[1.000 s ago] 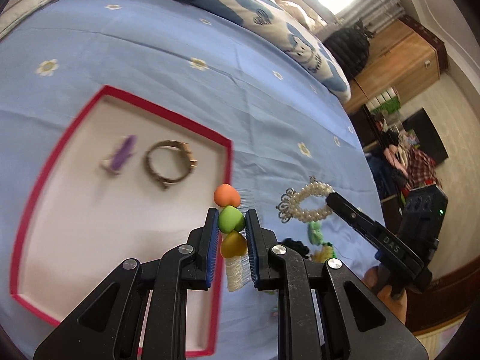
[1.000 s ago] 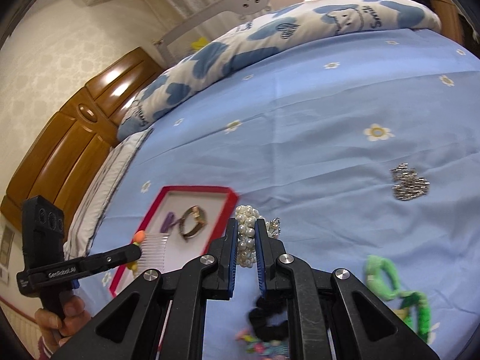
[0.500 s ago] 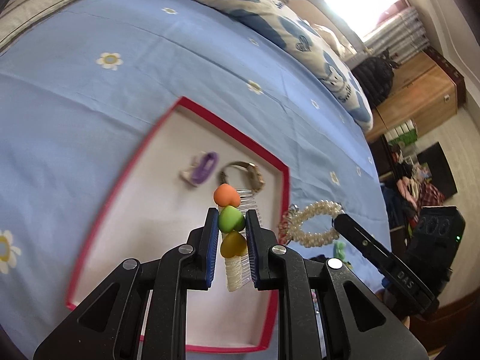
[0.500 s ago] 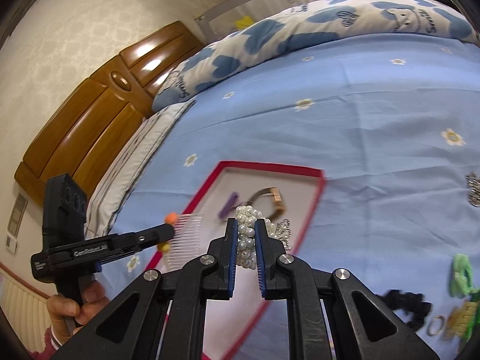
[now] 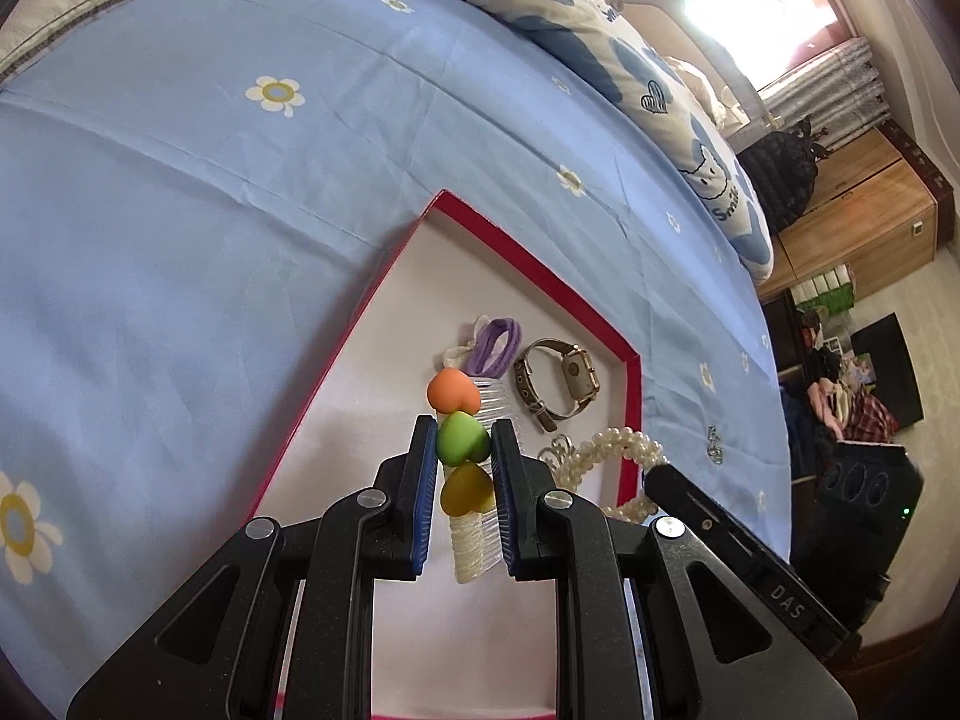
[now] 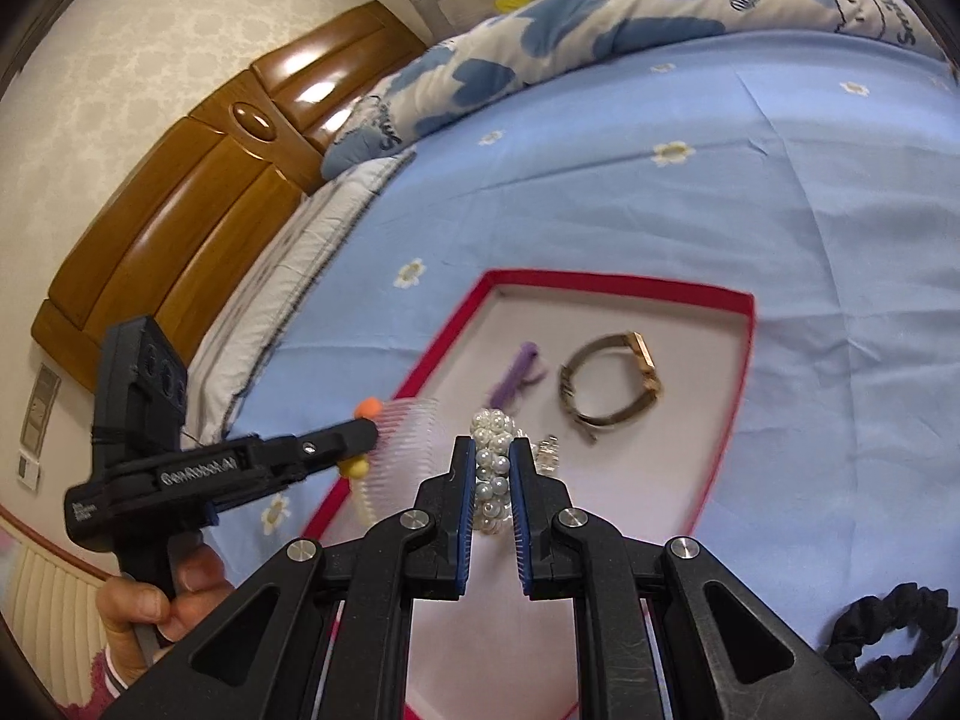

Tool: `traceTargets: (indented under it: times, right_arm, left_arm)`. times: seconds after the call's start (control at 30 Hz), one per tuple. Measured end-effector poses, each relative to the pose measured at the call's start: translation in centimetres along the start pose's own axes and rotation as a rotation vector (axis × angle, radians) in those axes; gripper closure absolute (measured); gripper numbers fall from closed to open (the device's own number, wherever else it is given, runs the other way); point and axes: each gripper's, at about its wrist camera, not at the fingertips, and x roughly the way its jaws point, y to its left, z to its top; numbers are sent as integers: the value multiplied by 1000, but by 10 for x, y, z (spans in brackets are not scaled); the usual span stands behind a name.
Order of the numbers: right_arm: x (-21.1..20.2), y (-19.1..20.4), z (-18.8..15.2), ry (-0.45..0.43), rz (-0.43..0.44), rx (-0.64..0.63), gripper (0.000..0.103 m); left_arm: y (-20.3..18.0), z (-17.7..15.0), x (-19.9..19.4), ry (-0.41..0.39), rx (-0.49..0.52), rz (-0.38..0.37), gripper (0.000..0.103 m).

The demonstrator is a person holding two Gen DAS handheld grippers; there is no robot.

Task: Organize jewelry
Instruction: 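Carry comb and pearl bracelet into the box and open both tools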

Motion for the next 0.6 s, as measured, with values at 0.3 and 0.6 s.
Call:
traceTargets:
  times: [0.3, 0.6]
  right_arm:
    - [6, -32, -2, 33, -97, 22, 92]
    - [21, -43, -3, 67, -128, 12, 92]
  left_arm:
    - [-1, 5, 25, 34, 18, 38, 87]
    - [-1, 8, 39, 43, 40, 88, 87]
